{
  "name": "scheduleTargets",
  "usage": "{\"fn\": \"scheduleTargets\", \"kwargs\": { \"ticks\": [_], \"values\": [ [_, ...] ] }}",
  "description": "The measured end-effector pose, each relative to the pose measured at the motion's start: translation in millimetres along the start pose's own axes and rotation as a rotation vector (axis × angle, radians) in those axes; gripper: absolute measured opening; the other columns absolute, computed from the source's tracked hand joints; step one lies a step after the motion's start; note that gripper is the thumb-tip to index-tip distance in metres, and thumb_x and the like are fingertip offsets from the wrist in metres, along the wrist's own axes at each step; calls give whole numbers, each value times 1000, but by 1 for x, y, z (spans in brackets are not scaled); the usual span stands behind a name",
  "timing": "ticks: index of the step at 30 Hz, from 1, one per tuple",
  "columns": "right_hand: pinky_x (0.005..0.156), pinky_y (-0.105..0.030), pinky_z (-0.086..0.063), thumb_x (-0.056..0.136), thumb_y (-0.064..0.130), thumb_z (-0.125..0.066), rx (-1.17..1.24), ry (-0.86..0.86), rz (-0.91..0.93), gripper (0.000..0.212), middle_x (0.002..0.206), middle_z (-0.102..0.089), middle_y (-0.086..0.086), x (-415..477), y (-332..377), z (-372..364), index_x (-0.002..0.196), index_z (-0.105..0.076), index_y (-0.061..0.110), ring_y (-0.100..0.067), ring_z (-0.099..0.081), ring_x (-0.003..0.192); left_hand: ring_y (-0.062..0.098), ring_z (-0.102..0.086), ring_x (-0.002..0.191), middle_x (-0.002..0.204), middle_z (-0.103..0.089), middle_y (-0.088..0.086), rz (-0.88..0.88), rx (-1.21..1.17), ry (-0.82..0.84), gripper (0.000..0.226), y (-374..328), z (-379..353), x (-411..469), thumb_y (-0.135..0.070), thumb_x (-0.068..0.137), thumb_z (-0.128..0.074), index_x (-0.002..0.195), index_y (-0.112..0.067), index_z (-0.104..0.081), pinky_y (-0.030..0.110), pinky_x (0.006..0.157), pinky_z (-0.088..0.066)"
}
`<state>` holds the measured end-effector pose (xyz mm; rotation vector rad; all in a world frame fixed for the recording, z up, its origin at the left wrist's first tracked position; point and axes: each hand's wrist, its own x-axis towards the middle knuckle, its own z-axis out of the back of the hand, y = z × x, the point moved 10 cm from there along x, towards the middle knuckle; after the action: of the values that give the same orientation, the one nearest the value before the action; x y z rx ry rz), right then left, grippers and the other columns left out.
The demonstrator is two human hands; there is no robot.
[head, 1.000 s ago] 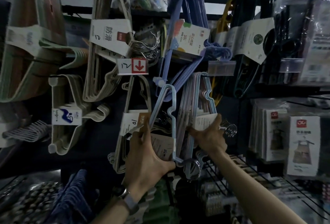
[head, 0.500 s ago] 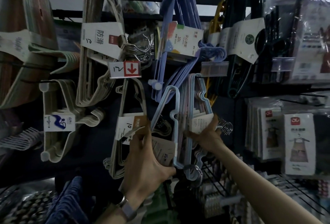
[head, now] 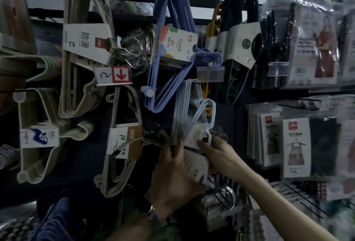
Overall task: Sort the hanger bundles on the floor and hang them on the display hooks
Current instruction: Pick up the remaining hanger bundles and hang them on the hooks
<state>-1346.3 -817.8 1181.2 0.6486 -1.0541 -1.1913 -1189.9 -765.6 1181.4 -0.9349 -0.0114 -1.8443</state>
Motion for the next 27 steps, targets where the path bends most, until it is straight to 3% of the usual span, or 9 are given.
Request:
{"fn": "scheduleTargets", "kwargs": {
  "ticks": [5, 10, 14, 17, 19, 22, 24, 27],
  "values": [
    [66, -38, -39, 105, 34, -43, -166, -210, -34, 32, 98, -63, -14, 11, 3, 28, 95, -56, 7, -32, -60, 88, 30, -20, 152, 163, -7, -5, 0, 18, 66, 150, -21, -15, 22, -81, 50, -73, 159, -34, 20, 47, 109, -46],
    [66, -36, -40, 107, 41, -38, -218, -267, -52, 41, 102, -64, -14, 28, 19, 55, 100, -60, 7, -32, -62, 89, 31, -30, 144, 158, -21, 5, 5, 24, 60, 151, -43, -7, 48, -74, 55, -83, 160, -32, 17, 49, 111, -43],
    [56, -33, -38, 106, 35, -40, -221, -294, 9, 37, 89, -64, -12, 27, 36, 71, 87, -57, 9, -26, -59, 73, 29, -36, 140, 154, -26, 4, -35, -94, 26, 148, -53, 5, 55, -77, 56, -83, 161, -39, 14, 49, 107, -46],
    [57, -35, -36, 103, 33, -41, -228, -330, 102, 34, 78, -61, -10, 19, 51, 81, 79, -53, 11, -24, -53, 64, 11, -42, 133, 145, -34, -7, -75, -286, -36, 122, -53, 13, 50, -63, 70, -84, 163, -42, -7, 31, 105, -46],
    [55, -36, -35, 102, 30, -42, -243, -341, 166, 32, 72, -58, -6, 13, 60, 84, 76, -48, 13, -23, -49, 60, -2, -57, 114, 135, -43, -12, -74, -451, -71, 97, -51, 19, 45, -48, 80, -83, 159, -39, -29, 23, 95, -54],
    [55, -36, -34, 102, 29, -42, -239, -329, 218, 33, 68, -55, -4, 10, 64, 84, 73, -44, 13, -22, -47, 59, 5, -70, 90, 123, -56, -1, -59, -628, -120, 60, -49, 25, 41, -26, 95, -72, 150, -30, -49, 28, 73, -62],
    [55, -36, -34, 103, 30, -41, -214, -306, 242, 34, 67, -52, -4, 8, 63, 81, 73, -41, 13, -21, -44, 59, 7, -69, 91, 124, -56, -2, -68, -654, -138, 50, -50, 26, 38, -20, 101, -63, 149, -29, -51, 32, 74, -61],
    [53, -36, -35, 105, 31, -41, -193, -275, 282, 33, 67, -53, -3, 8, 63, 74, 79, -45, 12, -17, -43, 55, 3, -65, 104, 132, -55, -7, -69, -661, -157, 49, -47, 25, 34, -19, 104, -58, 149, -32, -49, 23, 83, -58]
  ]
}}
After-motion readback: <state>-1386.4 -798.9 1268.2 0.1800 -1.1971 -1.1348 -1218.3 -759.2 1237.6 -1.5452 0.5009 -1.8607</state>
